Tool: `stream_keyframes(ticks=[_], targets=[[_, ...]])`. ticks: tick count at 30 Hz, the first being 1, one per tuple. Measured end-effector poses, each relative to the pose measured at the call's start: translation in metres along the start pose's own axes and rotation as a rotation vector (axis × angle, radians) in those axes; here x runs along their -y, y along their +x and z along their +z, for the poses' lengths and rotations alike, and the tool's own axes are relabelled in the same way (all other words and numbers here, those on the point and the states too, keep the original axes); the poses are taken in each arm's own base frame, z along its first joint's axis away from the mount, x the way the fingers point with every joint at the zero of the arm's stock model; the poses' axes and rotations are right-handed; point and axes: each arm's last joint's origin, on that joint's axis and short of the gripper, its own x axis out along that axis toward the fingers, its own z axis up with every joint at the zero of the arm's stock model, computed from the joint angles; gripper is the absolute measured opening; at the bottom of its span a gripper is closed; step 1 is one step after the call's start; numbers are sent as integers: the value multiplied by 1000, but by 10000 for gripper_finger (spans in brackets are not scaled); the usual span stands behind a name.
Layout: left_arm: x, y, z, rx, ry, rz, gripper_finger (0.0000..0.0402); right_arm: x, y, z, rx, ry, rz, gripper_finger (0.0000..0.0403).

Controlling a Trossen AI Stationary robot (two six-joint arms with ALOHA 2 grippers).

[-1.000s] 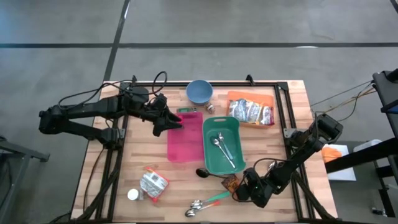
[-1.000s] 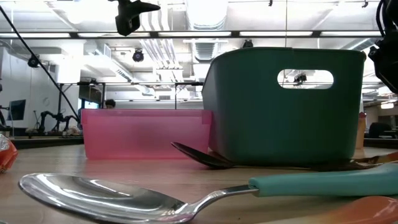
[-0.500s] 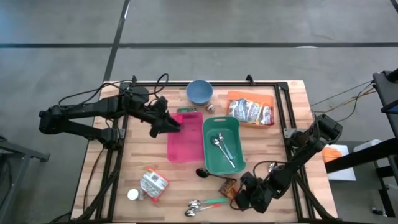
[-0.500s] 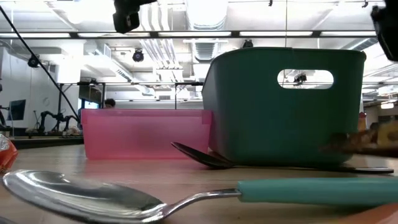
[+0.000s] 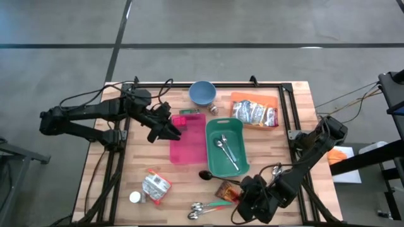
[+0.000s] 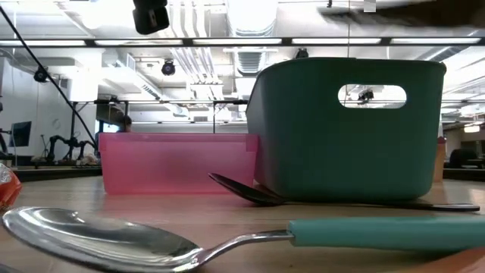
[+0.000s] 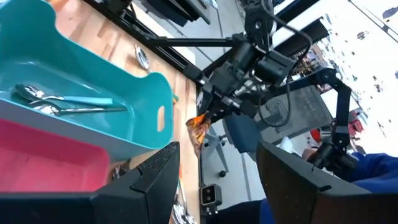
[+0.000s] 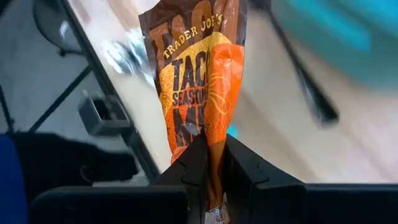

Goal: Pick & Place Food Item
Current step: Put the orange spice bag into the red bin

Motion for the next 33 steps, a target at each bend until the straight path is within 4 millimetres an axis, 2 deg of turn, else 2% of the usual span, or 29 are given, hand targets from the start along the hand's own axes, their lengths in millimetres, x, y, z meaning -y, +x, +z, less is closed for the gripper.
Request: stream_keyframes(ticks=[8,15,20,27,33], targets=[[6,3,-2,9,-50,-11,212,-5,-14,31,234,-125,-129,27],[7,4,0,59,-165,13,212,-6,-9,86,312,-201,-209,26],[4,8,1,55,-189,21,212,-3,-9,123,332,-318,-263,26],[-15,42,-2,-22,-265,76,212,5,-22,150,345,-393,-282,26],[-11,56,1,28,-111,41,212,9,-38,165,374,-385,-249,26]])
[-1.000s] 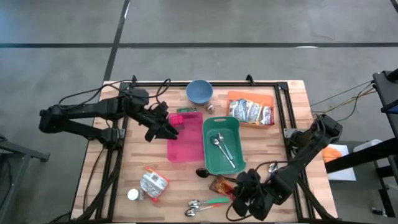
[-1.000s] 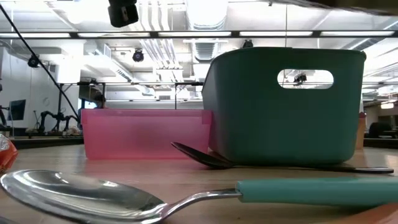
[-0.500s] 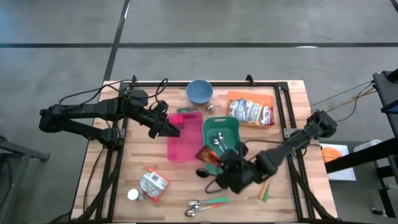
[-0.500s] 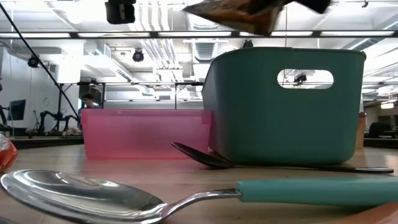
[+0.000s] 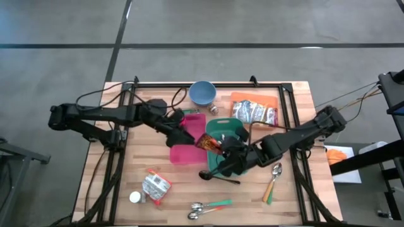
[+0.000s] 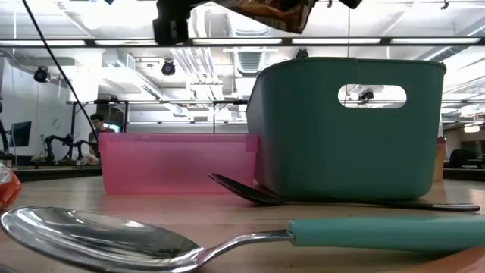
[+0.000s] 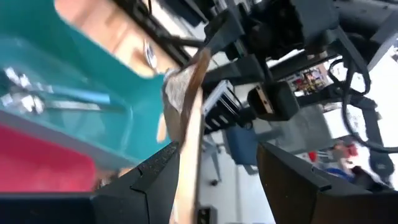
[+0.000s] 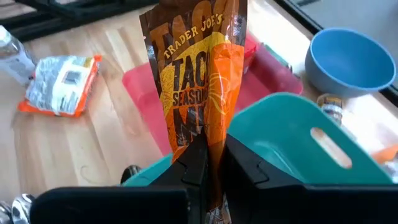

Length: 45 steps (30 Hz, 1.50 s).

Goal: Pick & Place Food Item
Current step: Put the orange spice bag into the red bin

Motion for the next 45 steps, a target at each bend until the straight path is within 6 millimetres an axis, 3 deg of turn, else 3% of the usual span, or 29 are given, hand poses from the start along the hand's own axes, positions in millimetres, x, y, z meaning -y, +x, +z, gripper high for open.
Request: stream_keyframes(ticks=[15,19,25,30,35,45], targets=[[3,1,0,46,111,21,205,-1,4,22,125,51,75,26],[3,1,0,41,126,17,157,0,5,23,134,54,76,26],[3,1,0,40,146,20,18,0,6,24,138,55,77,26],[3,1,0,38,155,21,3,0,6,24,138,72,78,32],[2,1,0,42,152,30,1,2,8,25,124,135,80,71],[-2,1,-3,31,113,87,0,6,12,27,103,139,94,194]])
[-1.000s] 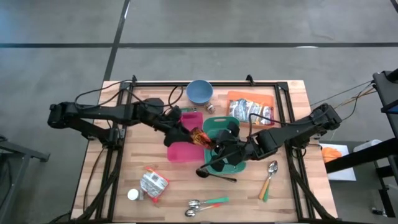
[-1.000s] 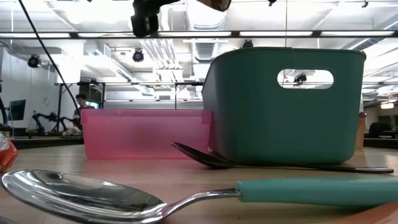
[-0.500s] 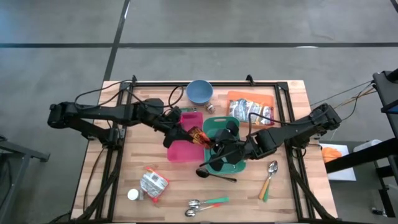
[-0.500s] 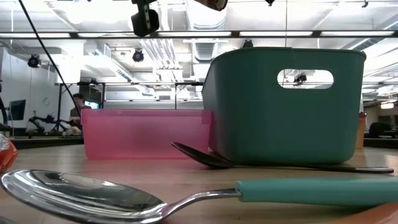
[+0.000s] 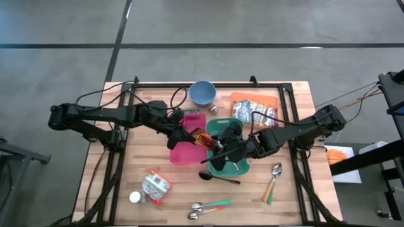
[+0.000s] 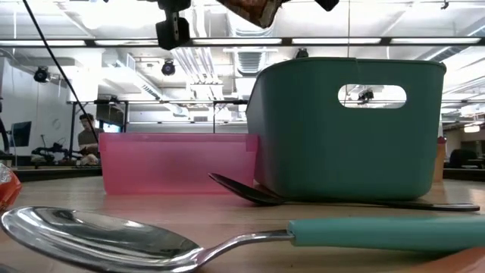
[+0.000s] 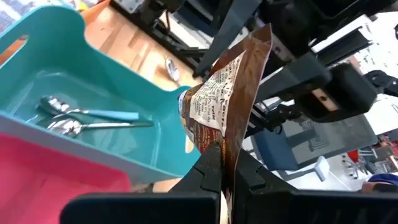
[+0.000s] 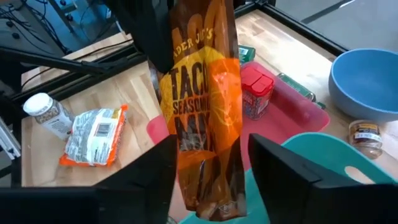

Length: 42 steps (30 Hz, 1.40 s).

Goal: Pick & Place Food Item
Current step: Put the orange spice bag into the red bin

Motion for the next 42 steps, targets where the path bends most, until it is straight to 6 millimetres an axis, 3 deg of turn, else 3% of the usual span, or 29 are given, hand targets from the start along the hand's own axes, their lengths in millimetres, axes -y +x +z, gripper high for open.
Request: stream_keyframes(ticks=[7,16,31,42], targets=[[3,-8,0,20,-21,12,0,4,0,-3,-31,-42,-30,253],[2,-15,-2,25,-39,76,0,7,0,1,-27,-103,-41,294],[1,-42,-10,18,7,218,0,25,-20,12,-107,-43,-176,298],[-19,-46,-28,-179,61,440,0,37,-30,7,-167,-40,-256,298]])
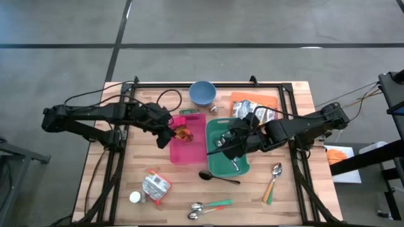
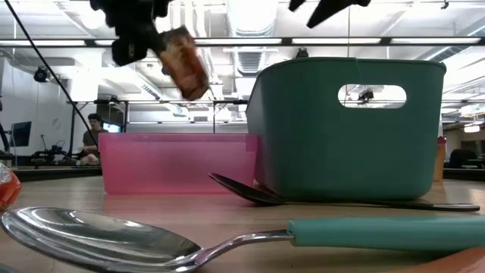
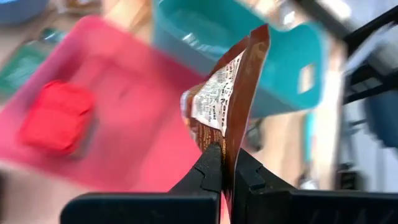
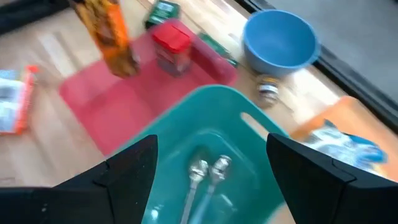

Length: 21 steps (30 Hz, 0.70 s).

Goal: Pick & Place Food Item
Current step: Put the orange spice bag into the red bin

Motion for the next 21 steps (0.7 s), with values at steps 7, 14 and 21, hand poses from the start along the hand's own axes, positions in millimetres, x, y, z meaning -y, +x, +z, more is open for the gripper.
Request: stream_keyframes(ticks=[7,14,21], targets=[[-15,4,-2,-65,44,130,0,7,0,-6,-41,-18,-64,298],[-23,25,-3,-177,123,184,0,8,2,-9,-53,-29,-78,298],[-26,39,-3,-239,186,199,0,10,2,-10,-64,-20,-92,298]])
